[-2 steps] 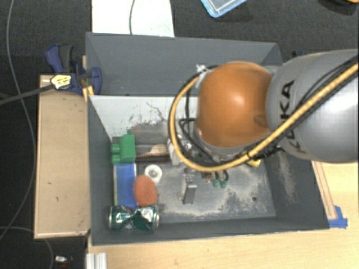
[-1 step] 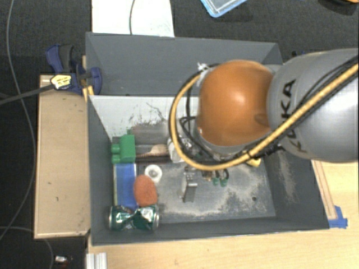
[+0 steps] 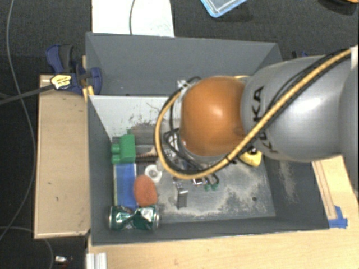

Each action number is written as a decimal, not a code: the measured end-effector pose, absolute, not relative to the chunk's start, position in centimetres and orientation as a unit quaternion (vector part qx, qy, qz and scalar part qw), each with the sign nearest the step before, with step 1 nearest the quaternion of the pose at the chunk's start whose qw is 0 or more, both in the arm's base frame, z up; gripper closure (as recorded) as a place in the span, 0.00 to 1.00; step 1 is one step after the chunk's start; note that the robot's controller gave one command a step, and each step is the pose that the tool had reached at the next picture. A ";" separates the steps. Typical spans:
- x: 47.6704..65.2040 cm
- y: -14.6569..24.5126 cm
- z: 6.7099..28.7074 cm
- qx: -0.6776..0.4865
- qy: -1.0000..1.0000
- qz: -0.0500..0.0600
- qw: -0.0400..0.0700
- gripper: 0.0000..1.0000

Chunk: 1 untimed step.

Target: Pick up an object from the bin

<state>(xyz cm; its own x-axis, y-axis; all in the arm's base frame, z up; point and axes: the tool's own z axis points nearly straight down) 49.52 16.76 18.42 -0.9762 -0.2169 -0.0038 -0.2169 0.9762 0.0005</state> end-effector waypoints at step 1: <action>51.0 18.1 16.8 -0.342 0.940 0.000 0.005 0.00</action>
Offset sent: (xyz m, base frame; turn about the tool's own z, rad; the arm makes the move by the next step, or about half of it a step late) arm 0.0416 0.0333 -0.0826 -0.7650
